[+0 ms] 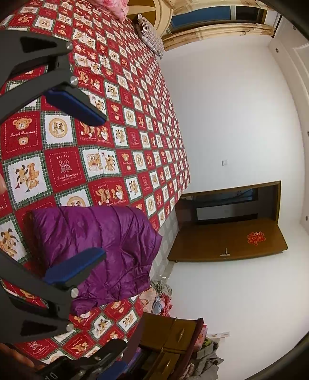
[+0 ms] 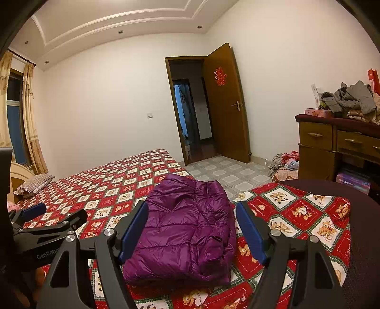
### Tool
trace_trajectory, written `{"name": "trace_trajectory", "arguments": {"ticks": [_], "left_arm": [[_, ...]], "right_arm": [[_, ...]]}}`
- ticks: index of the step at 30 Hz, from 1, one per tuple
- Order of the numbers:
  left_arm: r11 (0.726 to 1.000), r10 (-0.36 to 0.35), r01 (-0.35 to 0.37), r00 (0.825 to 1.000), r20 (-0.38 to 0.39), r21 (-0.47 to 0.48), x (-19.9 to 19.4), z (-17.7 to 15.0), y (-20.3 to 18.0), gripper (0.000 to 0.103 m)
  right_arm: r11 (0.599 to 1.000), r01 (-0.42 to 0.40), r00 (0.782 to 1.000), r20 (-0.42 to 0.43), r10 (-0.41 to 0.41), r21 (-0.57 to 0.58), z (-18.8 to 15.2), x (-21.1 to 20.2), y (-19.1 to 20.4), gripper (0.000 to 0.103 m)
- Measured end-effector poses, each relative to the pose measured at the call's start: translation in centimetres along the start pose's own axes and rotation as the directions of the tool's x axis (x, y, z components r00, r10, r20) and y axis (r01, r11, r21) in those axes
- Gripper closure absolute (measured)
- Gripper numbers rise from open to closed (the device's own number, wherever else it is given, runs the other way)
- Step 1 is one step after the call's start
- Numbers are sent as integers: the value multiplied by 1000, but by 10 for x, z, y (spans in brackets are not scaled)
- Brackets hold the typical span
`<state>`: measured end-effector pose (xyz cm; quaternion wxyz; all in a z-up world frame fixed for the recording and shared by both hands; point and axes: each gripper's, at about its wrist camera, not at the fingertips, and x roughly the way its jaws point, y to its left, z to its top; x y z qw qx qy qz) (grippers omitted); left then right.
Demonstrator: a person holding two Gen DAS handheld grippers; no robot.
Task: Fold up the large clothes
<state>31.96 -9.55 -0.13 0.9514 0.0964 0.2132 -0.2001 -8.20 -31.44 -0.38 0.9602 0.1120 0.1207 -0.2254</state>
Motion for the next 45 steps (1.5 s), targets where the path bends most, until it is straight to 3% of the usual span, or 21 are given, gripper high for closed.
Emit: {"name": "trace_trajectory", "arguments": {"ticks": [17, 26, 38, 45], "left_arm": [[1000, -16, 18, 996, 89, -13, -16, 7, -1, 0], [1000, 11, -13, 998, 70, 24, -12, 6, -7, 0], [997, -56, 59, 996, 64, -42, -13, 8, -2, 0], [997, -59, 63, 995, 82, -45, -15, 9, -1, 0]], "right_arm": [[1000, 3, 999, 33, -3, 2, 6, -8, 1, 26], [1000, 8, 1000, 25, -8, 5, 5, -6, 0, 26], [1000, 14, 1000, 24, -14, 11, 5, -6, -2, 26], [1000, 12, 1000, 20, -12, 8, 5, -6, -3, 26]]}}
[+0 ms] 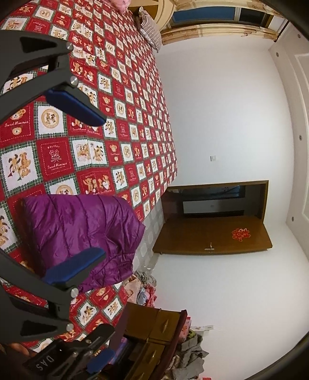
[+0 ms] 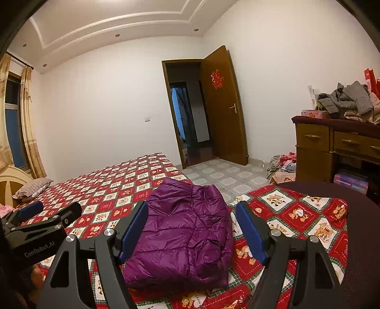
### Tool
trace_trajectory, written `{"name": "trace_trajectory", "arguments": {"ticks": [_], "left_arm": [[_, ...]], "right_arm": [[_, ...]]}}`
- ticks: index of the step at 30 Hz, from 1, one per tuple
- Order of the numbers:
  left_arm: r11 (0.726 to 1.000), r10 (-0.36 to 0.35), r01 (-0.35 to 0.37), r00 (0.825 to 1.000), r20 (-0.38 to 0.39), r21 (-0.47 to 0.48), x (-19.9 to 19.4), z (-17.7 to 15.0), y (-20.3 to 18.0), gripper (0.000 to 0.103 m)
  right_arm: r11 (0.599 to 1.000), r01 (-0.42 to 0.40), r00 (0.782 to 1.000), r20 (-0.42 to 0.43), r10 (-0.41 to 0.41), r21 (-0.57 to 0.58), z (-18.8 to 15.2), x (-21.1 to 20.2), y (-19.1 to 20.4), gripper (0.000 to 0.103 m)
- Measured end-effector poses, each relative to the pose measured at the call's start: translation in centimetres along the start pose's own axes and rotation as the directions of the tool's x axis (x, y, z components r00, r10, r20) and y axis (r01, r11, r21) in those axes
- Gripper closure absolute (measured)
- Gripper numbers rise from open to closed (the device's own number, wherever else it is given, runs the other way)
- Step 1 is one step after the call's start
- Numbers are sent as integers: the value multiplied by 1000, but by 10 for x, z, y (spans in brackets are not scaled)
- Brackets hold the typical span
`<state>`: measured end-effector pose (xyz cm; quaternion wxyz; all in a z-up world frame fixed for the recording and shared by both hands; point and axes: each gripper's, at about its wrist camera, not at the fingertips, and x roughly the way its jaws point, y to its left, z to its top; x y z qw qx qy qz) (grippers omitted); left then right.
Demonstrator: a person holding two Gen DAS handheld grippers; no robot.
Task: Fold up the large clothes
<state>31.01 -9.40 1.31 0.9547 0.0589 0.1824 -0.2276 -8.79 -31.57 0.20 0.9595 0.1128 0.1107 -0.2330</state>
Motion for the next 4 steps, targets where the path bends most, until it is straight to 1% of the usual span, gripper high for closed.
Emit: {"name": "trace_trajectory", "arguments": {"ticks": [2, 4], "left_arm": [[1000, -7, 7, 1000, -11, -11, 2, 1, 2, 0], [1000, 4, -5, 1000, -22, -20, 5, 1, 5, 0]], "right_arm": [[1000, 2, 1000, -6, -2, -4, 0, 2, 0, 26], [1000, 8, 1000, -15, -8, -6, -1, 5, -1, 26]]}}
